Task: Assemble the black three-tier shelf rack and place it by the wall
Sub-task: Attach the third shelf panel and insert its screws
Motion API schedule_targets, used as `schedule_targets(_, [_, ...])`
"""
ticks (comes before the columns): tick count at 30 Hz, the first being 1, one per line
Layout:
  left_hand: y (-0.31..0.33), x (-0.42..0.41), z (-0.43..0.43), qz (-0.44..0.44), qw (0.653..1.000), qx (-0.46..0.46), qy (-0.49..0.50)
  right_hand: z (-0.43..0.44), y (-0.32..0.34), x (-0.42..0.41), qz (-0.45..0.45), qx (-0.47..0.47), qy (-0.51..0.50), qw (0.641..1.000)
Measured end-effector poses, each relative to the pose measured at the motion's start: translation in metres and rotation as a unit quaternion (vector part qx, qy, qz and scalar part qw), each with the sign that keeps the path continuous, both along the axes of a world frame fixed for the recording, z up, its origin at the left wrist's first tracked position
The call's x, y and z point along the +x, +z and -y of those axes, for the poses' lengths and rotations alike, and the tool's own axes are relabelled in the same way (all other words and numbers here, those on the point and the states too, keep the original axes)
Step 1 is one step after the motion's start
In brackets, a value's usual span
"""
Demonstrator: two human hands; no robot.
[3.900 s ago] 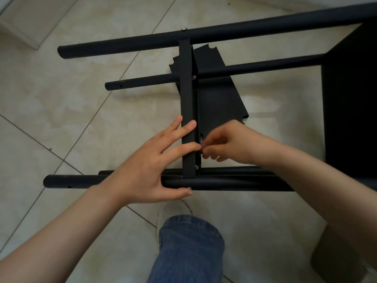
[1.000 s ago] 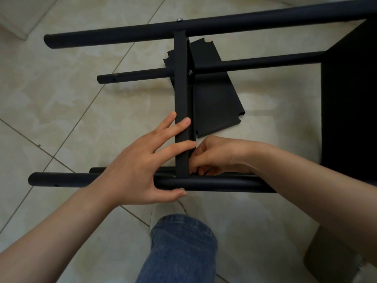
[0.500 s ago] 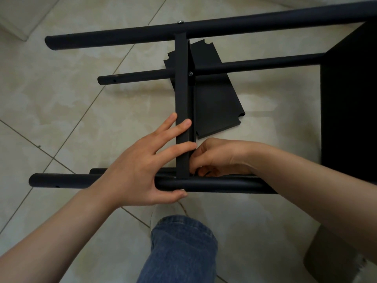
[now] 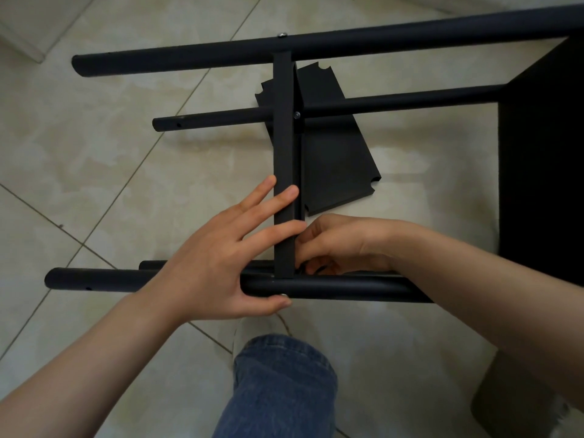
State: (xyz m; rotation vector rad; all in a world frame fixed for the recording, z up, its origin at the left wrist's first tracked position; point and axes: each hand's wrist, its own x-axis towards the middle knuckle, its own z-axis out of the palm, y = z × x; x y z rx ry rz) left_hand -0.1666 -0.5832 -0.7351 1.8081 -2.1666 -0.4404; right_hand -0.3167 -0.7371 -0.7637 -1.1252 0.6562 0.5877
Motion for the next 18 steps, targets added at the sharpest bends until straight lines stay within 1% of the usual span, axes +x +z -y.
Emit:
schedule_targets(3, [0.0007, 0.0002, 0.0002, -0.002, 1.0, 0.002, 0.0, 0.0048, 0.0015, -0.0005, -0.001, 0.018, 0.007, 1.0])
schedule_targets(8, [0.0006, -0.0005, 0.0, -0.008, 1.0, 0.0, 0.0, 0.0018, 0.0009, 0.0008, -0.008, -0.027, 0.03, 0.999])
schedule_targets(13, [0.0008, 0.0, -0.0001, -0.008, 1.0, -0.001, -0.001, 0.0031, 0.0044, -0.0014, 0.005, -0.002, 0.02, 1.0])
schedule_targets(18, [0.0004, -0.0003, 0.0003, -0.012, 1.0, 0.0, -0.001, 0.0002, 0.0054, 0.0002, -0.003, -0.046, 0.042, 0.998])
